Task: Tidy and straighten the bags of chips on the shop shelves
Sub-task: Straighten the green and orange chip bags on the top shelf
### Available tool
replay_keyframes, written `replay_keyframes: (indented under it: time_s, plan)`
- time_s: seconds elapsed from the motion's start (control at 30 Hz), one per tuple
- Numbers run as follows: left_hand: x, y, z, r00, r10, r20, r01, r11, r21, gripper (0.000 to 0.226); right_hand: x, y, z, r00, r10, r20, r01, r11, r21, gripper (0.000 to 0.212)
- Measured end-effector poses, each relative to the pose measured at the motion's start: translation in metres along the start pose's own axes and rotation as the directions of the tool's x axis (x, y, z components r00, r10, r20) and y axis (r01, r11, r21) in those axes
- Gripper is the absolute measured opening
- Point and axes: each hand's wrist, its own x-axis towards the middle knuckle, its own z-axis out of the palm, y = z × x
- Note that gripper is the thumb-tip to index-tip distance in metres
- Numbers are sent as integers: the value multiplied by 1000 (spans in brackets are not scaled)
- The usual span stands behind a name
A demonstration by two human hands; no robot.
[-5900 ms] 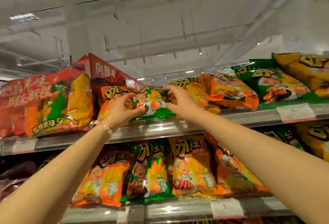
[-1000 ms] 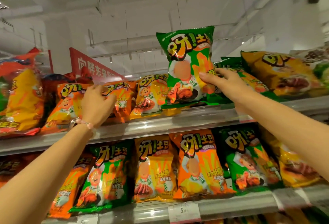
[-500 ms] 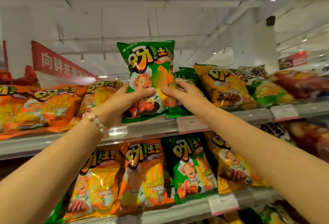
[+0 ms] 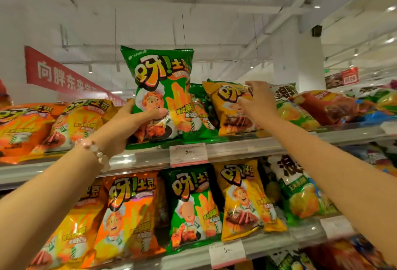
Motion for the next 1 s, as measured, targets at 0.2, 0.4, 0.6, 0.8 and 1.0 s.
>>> replay_keyframes:
  time_s: [0.2,0.4,0.6,0.8,1.0]
  plan:
    - [-1,-4,13,1000,15,-17,-14,999,30,101,12,48,3,893,272,359,-287,958,-11,107]
    - [-5,-2,22,998,29,-61,-28,999,21,73,18,56,6,789,298,537,-465,862,204,110]
    - [-8,-2,21,996,32,-86,-29,999,32,81,21,56,10,788,303,536,-511,807,295,106]
    - [-15,2,9,993,47,-109,-43,998,36,83,25,50,8,827,293,480,-500,772,391,92]
    - [-27,10,-23,986,43,-159,-36,998,49,77,26,25,-9,912,222,345,-401,660,635,55]
